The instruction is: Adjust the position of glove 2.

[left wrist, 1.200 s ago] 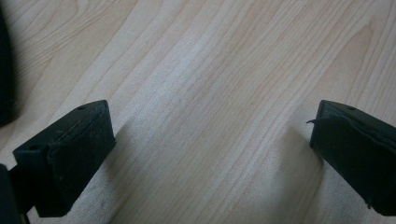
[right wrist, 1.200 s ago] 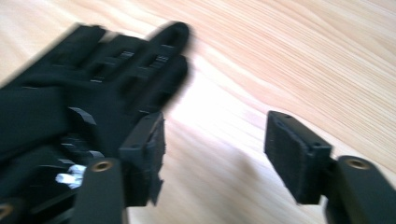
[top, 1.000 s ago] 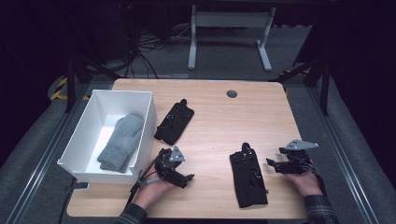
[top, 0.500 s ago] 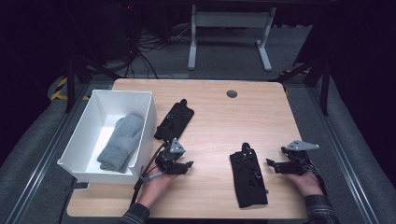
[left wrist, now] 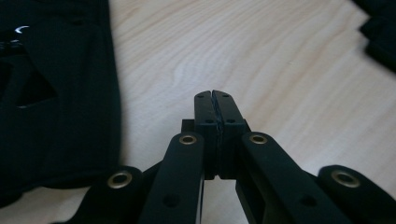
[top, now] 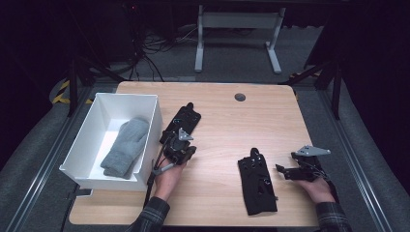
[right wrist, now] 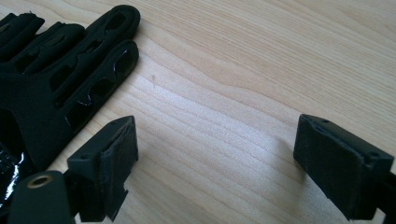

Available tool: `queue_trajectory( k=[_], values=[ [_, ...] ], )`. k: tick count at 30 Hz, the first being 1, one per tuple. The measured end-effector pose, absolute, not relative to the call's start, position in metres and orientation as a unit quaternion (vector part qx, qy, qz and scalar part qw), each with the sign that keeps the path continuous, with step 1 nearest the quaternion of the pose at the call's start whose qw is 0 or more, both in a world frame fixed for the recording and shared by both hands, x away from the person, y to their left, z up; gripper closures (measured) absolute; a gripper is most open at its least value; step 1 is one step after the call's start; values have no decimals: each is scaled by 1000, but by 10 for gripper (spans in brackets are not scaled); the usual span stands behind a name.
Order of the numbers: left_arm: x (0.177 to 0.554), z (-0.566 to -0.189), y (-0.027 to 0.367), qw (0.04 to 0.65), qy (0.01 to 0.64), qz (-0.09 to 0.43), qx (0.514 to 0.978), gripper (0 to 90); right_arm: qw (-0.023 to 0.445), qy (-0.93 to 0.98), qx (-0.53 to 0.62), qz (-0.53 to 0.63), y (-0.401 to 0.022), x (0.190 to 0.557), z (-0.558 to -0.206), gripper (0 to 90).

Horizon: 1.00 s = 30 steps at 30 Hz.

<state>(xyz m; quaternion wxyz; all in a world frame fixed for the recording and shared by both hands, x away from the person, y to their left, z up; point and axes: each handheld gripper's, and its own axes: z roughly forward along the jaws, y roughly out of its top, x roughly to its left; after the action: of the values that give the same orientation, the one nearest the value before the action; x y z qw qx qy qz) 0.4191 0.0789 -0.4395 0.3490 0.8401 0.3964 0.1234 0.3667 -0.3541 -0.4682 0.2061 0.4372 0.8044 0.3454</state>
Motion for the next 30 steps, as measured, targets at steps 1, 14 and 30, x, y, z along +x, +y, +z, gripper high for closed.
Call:
queue_trajectory(
  k=[1,14,30],
  values=[
    [423,-439,79,351,399,127,837,899,206,804,437,345,-354,367,-468,140],
    [472,-442,83,330,438,166,820,899,206,804,437,346,-354,367,-468,140],
    [486,-456,80,317,447,139,825,900,206,805,436,346,-354,366,-468,140]
  ],
)
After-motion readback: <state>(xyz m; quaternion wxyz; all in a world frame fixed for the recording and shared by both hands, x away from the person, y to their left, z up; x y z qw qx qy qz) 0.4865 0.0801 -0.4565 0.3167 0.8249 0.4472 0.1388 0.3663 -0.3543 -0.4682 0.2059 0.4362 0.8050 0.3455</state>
